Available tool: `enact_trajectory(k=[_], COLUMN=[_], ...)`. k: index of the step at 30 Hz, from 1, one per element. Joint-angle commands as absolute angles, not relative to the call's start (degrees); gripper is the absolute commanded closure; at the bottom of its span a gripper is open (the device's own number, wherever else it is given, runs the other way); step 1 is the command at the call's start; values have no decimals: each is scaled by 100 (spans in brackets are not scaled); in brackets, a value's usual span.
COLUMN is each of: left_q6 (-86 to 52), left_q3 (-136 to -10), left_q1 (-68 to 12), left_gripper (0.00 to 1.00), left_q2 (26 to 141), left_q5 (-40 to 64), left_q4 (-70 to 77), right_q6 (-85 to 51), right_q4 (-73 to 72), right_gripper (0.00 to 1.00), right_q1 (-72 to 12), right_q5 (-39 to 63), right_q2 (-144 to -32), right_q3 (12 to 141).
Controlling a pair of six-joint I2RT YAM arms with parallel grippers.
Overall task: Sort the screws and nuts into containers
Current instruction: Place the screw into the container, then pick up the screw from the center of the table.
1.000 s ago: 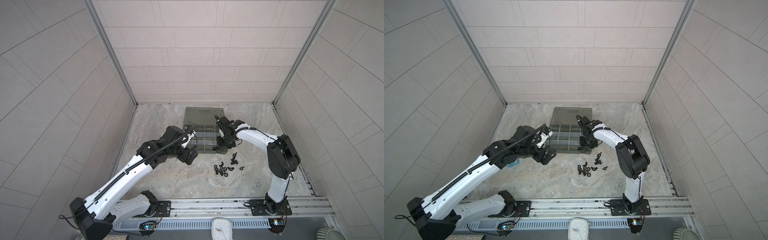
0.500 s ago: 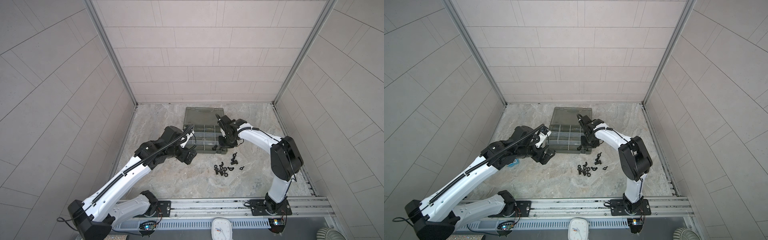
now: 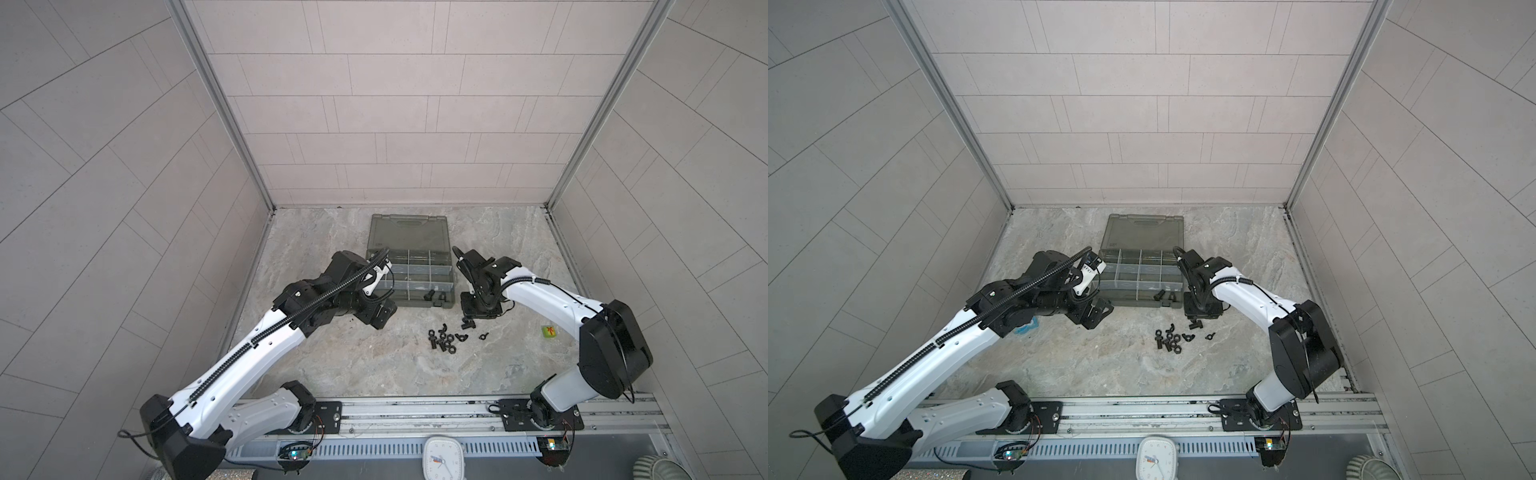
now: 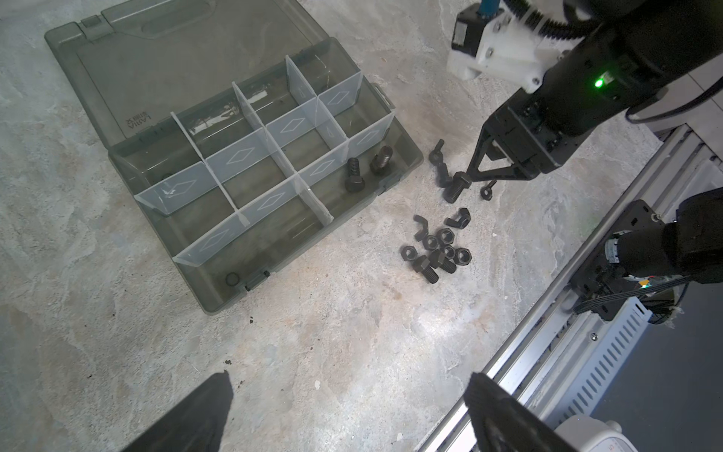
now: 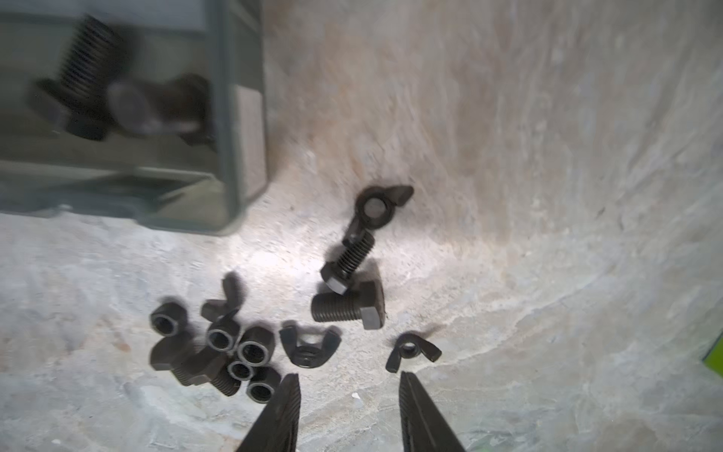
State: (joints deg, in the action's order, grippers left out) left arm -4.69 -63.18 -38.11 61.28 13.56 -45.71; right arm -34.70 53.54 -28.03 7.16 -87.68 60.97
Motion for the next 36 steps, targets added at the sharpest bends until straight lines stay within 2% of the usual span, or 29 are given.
enact_trajectory(k=[1,3,6,19,26,36], left_q6=[-524,-526,-524,-628,-657,-643], left_q3=[-6334,-6337,-6354,-6204,-6115,-6178], left_q1=[-3779,-3779,-3779,-3779,-3779,-3779], left_gripper=[0,0,0,0,0,0], left_q2=[6159,6183,6205,6075,5965,5974], left_q5=[1523,1559,1571,1622,1573,1570], left_q4=[-4499,-4487,-4499,-4513,-4522,-4570], right_q6=[-3842,-3968,-4145,-4915,-5279,-5204], right_q4=[5257,5122,4987,4029,3371,3313], right_gripper=[56,46,43,56,58,58], right_q1=[-2748,-2721,-2716,-2707,-2628,-2397], right_q5=[738,842,894,1343,1434,1293], right_q2=[-8427,-8385,-8356,-8511,-8794,-8864], right_q3=[5803,5656,5520,4979,4637,4692])
